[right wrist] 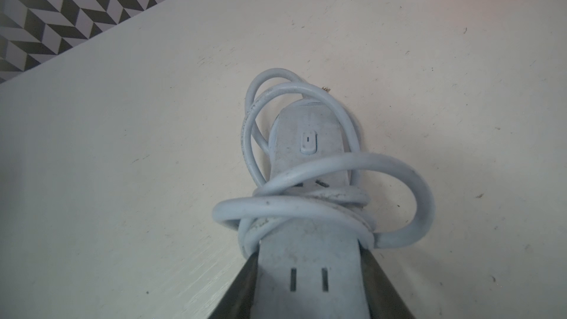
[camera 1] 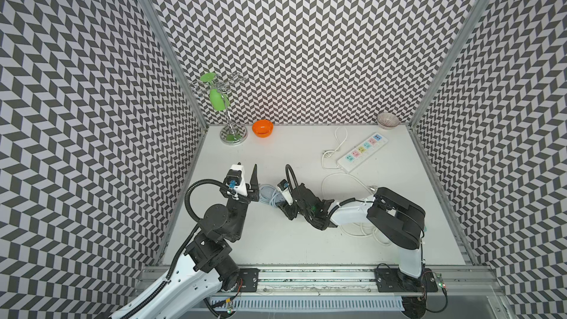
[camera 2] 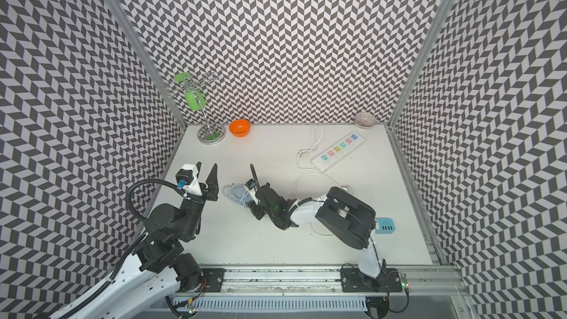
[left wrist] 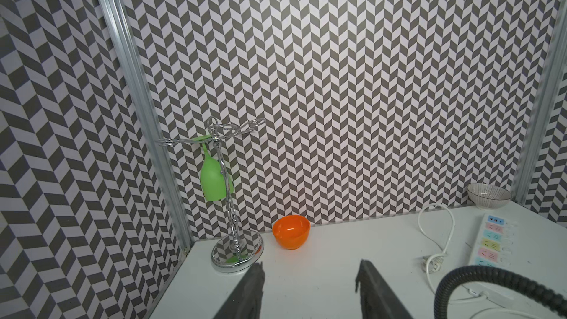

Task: Wrap the cord around the power strip
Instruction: Place the power strip at the center of the board.

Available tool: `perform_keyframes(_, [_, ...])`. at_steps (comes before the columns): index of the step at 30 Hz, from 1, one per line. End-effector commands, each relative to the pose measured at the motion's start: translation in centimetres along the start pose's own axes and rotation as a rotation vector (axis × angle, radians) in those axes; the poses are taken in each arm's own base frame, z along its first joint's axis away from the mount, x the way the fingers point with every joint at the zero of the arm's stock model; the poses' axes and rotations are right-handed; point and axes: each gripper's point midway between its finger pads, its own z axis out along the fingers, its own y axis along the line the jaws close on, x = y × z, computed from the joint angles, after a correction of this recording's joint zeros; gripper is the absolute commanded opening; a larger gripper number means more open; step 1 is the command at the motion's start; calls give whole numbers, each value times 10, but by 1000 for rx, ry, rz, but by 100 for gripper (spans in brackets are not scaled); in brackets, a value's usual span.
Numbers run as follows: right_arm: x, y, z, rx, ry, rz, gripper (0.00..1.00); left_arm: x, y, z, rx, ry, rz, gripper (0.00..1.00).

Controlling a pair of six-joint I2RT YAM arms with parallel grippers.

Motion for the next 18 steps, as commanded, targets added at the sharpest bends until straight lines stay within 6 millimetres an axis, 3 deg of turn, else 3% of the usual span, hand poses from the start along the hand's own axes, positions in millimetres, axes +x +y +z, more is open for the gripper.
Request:
perform_keyframes(1, [186, -50, -41, 215, 614, -35, 0, 4, 2, -5, 6, 9, -33, 52])
perform_keyframes(6, [199, -55, -55, 245, 640, -9, 0, 3, 2, -4, 4, 13, -34, 52])
perform_keyframes(9, [207, -53, -52, 241, 668, -16, 0, 4, 1, -3, 5, 12, -33, 52])
perform_keyframes(15, [204, -53, -52, 253, 654, -33, 19, 0, 2, -2, 3, 8, -45, 55])
perform_keyframes(18, [198, -51, -56, 259, 629, -34, 38, 1, 1, -2, 4, 12, -46, 60])
